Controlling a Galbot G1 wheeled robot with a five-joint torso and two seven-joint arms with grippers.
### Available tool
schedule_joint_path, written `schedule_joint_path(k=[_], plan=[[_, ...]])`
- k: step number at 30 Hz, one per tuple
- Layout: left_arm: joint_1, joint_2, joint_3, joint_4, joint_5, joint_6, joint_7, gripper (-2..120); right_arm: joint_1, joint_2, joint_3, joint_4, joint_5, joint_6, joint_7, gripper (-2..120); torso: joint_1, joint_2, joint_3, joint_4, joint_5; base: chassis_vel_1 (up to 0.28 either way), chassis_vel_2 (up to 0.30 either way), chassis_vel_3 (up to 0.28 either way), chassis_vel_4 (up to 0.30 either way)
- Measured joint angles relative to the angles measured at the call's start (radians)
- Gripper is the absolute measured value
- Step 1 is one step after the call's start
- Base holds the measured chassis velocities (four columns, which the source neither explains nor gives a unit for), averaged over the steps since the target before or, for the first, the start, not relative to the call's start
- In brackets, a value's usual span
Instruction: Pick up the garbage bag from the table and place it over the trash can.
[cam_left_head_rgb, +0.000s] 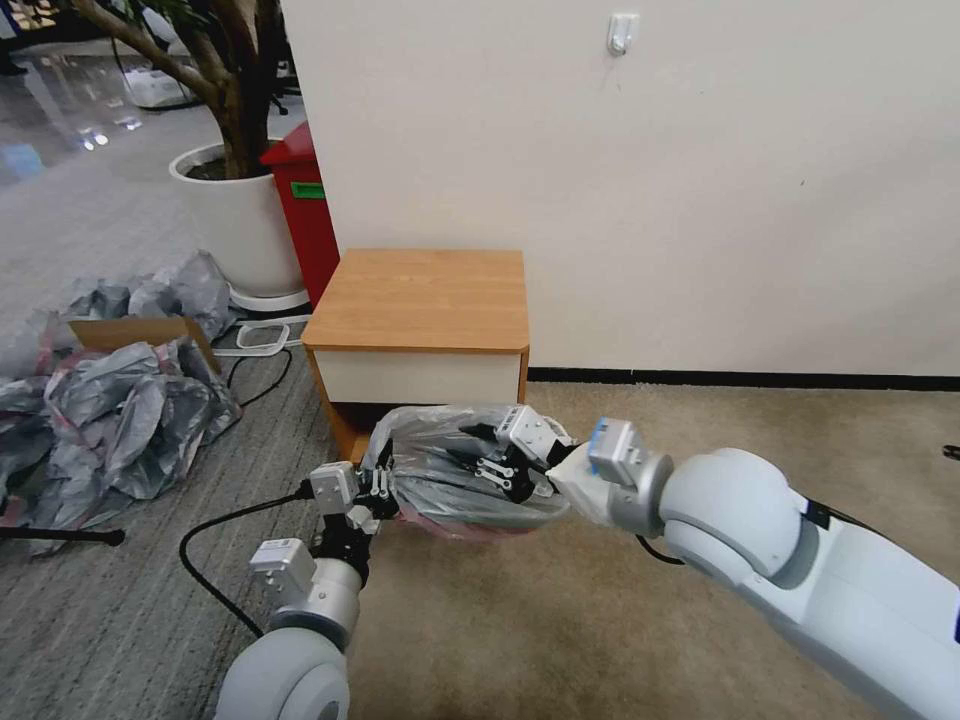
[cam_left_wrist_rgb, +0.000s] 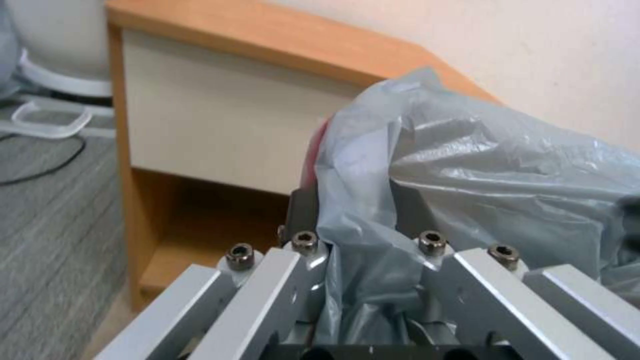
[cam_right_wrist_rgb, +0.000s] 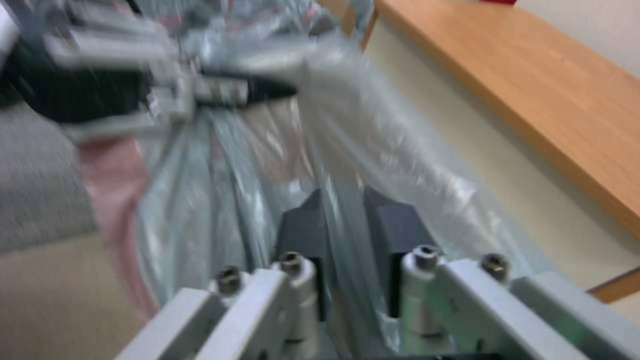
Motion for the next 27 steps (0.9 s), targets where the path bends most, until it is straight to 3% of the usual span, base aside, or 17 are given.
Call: schedule_joint_path(k=[1, 4, 27], plan=[[0.0, 0.007, 0.008, -0.008, 0.024, -0.003, 0.014, 10, 0.041, -0.009, -0.051, -0.013, -0.03, -0.011, 0.0, 7, 0.0, 0.0, 0.0, 0.0, 0.0, 0.0, 0.0, 0.0, 0.0], [-0.001, 0.009, 0.015, -0.012, 0.038, -0.005, 0.02, 10, 0.068, -0.009, -0.081, -0.026, -0.048, -0.011, 0.001, 0, 0.0, 0.0, 0.0, 0.0, -0.0001, 0.0, 0.0, 0.0, 0.0], [0.005, 0.006, 0.05, -0.056, 0.127, -0.014, 0.062, 10, 0.278, 0.037, -0.344, -0.183, -0.117, -0.007, 0.0, 0, 0.0, 0.0, 0.0, 0.0, 0.0, 0.0, 0.0, 0.0, 0.0]])
